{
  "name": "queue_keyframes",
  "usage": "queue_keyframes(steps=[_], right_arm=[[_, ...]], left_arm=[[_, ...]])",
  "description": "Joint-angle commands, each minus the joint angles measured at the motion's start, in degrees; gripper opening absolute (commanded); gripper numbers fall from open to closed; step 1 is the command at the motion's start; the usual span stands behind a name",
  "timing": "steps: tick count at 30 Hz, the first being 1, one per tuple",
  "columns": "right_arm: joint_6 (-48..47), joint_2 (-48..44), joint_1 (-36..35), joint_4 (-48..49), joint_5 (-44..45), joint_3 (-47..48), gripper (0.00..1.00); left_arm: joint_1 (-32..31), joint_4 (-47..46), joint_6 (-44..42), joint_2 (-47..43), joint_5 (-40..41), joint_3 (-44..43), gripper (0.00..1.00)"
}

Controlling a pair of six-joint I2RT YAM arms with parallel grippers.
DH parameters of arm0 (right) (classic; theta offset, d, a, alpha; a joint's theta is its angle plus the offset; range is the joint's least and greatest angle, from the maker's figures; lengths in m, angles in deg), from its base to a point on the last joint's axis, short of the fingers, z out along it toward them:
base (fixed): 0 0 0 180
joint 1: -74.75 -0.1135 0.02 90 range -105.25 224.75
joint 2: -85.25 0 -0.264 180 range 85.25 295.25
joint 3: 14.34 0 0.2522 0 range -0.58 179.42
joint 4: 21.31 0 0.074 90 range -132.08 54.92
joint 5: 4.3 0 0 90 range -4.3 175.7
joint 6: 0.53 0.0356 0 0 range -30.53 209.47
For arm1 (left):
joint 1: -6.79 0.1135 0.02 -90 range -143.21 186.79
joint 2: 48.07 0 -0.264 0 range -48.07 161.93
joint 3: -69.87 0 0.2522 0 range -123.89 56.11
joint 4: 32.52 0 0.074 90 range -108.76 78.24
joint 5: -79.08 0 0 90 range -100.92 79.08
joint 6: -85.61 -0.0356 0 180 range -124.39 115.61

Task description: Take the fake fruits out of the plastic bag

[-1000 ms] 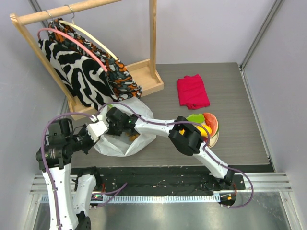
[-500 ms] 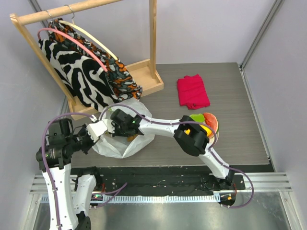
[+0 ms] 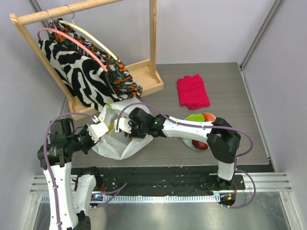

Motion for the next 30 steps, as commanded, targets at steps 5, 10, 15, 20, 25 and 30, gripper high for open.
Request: queue_keyframes(steps=[5,10,15,20,25,30], right_arm=[[3.68,2.62,-0.10,0.67,-2.42,8.74,0.42],[8.50,10.01,-0.19,1.01,-0.51,19.29,0.47],[8.52,12.57,1.91,7.07,13.46,13.78,0.54],[7.82,8.80,11.47,11.20,18.31,7.80,0.53],[5.53,6.16,19.05,12.88,20.42,11.73,0.50],[3.85,1.95,20.21,13.50,21.75,14.57,0.48]], left_arm=[[-0.11,14.79,-2.20,-1.54,1.57,1.42,0.00],[-0.11,16.99,-7.99,-1.54,9.57,0.63,0.00],[-0.20,11.74,-10.99,4.76,4.95,-5.15,0.00],[-1.59,3.56,-6.88,16.28,-1.75,-15.34,0.00],[-13.89,-6.47,0.69,30.15,5.34,-30.18,0.00],[-25.76,-6.66,4.73,38.00,11.94,-42.16,0.00]])
